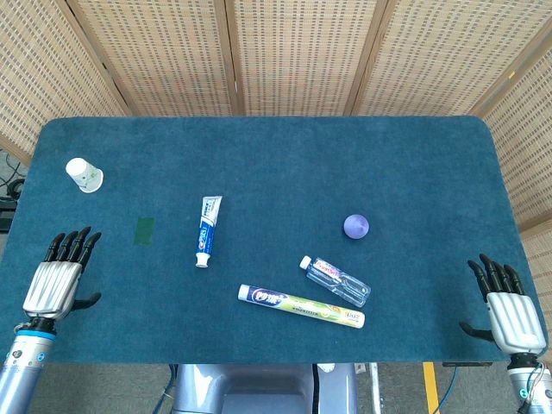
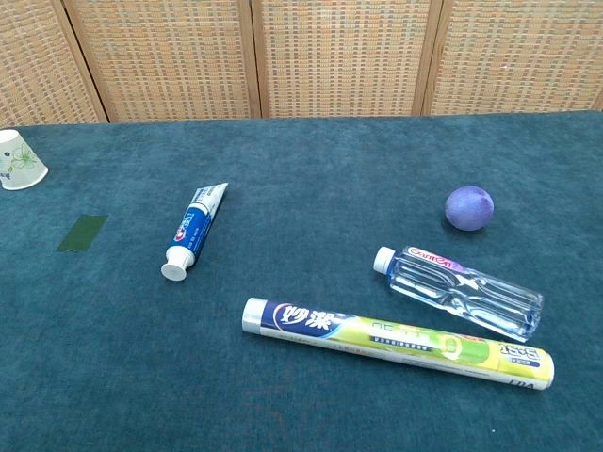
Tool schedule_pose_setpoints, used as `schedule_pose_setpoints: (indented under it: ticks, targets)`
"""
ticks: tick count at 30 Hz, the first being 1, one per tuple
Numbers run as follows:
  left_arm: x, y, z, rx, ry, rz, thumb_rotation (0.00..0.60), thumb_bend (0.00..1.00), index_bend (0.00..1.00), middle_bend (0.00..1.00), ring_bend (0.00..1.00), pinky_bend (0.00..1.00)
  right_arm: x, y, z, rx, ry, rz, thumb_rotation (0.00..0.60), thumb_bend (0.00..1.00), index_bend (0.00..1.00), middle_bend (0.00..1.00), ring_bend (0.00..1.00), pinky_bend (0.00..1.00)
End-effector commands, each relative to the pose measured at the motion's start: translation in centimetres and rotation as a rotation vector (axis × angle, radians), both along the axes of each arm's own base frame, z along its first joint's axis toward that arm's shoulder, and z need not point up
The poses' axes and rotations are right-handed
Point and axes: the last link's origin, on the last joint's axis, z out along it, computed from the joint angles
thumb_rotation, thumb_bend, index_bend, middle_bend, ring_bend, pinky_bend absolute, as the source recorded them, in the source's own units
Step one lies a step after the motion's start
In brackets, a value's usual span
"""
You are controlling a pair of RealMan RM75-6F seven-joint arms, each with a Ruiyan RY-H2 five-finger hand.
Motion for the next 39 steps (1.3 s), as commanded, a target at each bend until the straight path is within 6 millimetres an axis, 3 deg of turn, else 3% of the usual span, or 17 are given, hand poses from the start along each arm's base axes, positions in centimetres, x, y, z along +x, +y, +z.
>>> schedule_pose_setpoints:
  ticks: [1, 39]
  targets:
    - [-0.01, -0.01, -0.03, -0.001, 0.0, 0.001, 0.6, 0.18, 0.0, 0.0, 0.0, 0.0, -0.01, -0.01, 0.01, 0.0, -0.001, 0.0, 0.6, 0.14, 0.0, 0.0, 0.0, 0.0]
    - [-0.56, 0.73, -0.99, -0.023, 0.012, 0.017, 0.6, 0.18, 0.0, 0.0, 0.0, 0.0, -0.09, 0.06, 0.3, -0.007, -0.009, -0.005, 0.6, 0.15, 0.0, 0.0, 0.0, 0.0]
